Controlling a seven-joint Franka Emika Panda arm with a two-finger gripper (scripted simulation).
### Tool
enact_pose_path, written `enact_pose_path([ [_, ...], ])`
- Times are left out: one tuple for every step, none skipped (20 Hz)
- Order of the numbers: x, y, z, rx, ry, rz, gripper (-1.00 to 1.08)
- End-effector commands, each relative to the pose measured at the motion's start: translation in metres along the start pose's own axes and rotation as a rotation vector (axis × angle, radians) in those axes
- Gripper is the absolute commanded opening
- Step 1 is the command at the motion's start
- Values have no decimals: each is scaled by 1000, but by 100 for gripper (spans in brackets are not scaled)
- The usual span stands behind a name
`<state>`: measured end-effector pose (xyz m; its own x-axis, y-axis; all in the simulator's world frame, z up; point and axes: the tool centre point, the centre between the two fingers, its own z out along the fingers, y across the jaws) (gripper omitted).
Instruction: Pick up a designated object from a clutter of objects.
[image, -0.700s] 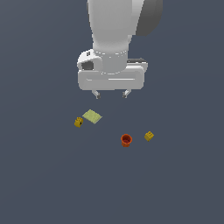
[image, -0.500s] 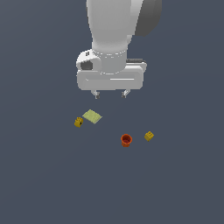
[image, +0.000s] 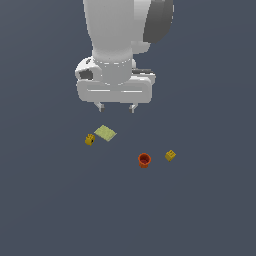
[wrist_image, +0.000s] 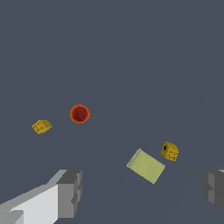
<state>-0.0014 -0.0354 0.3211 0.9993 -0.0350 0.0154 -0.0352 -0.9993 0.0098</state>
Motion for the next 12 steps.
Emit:
enact_pose_path([
  [1, -2, 3, 0, -1, 1, 100],
  [2, -3, 5, -1, -1, 3, 100],
  [4, -4, 8, -1, -1, 5, 100],
  [5, -6, 12, -1, -2, 7, 100],
  [7, -8, 16, -1, -2, 9, 100],
  [9, -10, 20, -2, -2, 12, 100],
  [11, -12, 25, -2, -2, 15, 100],
  [14, -15, 31, -2, -3, 18, 100],
  [16, -18, 37, -2, -3, 22, 100],
  [18, -21, 44, -3, -3, 26, 100],
  [21, -25, 51, -3, -4, 31, 100],
  [24, -29, 59, -3, -4, 35, 100],
])
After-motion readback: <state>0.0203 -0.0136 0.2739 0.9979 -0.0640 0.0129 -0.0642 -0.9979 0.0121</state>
